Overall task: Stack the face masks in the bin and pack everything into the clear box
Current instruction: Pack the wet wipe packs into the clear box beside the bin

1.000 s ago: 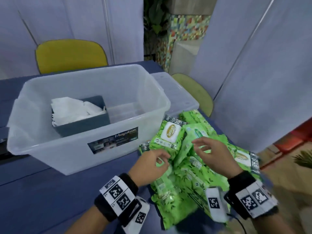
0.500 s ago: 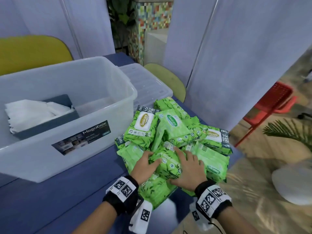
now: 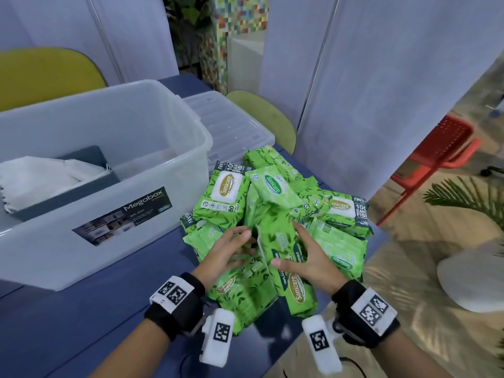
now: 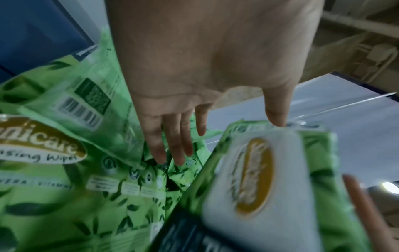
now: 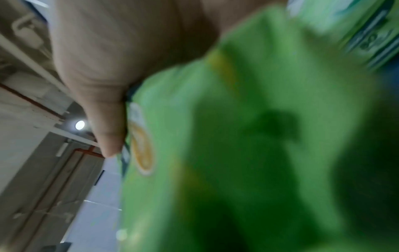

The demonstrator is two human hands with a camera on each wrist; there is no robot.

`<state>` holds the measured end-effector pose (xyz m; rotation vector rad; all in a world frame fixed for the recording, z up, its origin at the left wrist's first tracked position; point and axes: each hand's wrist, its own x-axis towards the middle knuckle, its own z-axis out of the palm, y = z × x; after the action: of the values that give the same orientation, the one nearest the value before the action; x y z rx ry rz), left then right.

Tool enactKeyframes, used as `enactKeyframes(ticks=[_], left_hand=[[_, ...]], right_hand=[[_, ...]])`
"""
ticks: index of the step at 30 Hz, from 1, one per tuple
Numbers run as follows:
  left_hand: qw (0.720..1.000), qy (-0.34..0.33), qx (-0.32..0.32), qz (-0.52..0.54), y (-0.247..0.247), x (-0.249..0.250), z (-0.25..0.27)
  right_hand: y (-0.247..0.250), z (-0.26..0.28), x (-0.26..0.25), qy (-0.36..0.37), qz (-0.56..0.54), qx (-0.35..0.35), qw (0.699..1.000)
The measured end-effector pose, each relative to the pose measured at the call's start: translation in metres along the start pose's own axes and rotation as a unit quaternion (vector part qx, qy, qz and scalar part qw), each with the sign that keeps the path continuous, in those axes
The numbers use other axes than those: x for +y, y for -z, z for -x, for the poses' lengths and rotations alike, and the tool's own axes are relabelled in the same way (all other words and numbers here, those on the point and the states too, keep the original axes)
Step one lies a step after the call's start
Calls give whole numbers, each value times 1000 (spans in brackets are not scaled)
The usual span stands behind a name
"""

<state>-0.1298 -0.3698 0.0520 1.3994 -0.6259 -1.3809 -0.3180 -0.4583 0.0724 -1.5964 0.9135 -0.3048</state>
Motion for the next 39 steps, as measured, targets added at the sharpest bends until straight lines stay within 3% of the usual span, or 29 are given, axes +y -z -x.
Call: enactKeyframes(ticks=[4, 7, 9, 13, 15, 17, 19, 21, 24, 27, 32, 39], left_hand=[[998, 26, -52, 0, -8, -2, 3], [988, 50, -58, 132, -13, 0, 13], [973, 62, -45, 217, -9, -3, 16], [966, 76, 51, 244, 10, -18, 22], [968, 70, 88, 224, 19, -24, 24], [968, 63, 107, 217, 24, -28, 24], [966, 63, 122, 218, 26, -28, 21], [968, 54, 136, 206, 28, -26, 17], [966, 50, 176, 183, 30, -25, 5], [964, 47, 200, 167, 26, -23, -5], [966, 43, 229, 115, 19, -25, -14], [966, 40, 237, 91, 22, -34, -16]], right_hand=[[-19, 3, -7, 16, -212, -47, 976], [-35, 0, -10, 6, -309, -69, 948], [-41, -4, -12, 3, -304, -62, 951], [-32, -10, -27, 18, -93, -77, 993], [-13, -20, -31, 24, -13, -80, 996], [12, -37, -29, 68, 121, -27, 990], [38, -58, -21, 102, 299, 63, 947], [60, -77, -11, 105, 431, 107, 890], [75, -99, 1, 53, 603, 49, 794], [73, -119, 10, 37, 651, -5, 758], [62, -145, 17, 49, 639, 4, 768], [57, -157, 11, 52, 653, -18, 756]])
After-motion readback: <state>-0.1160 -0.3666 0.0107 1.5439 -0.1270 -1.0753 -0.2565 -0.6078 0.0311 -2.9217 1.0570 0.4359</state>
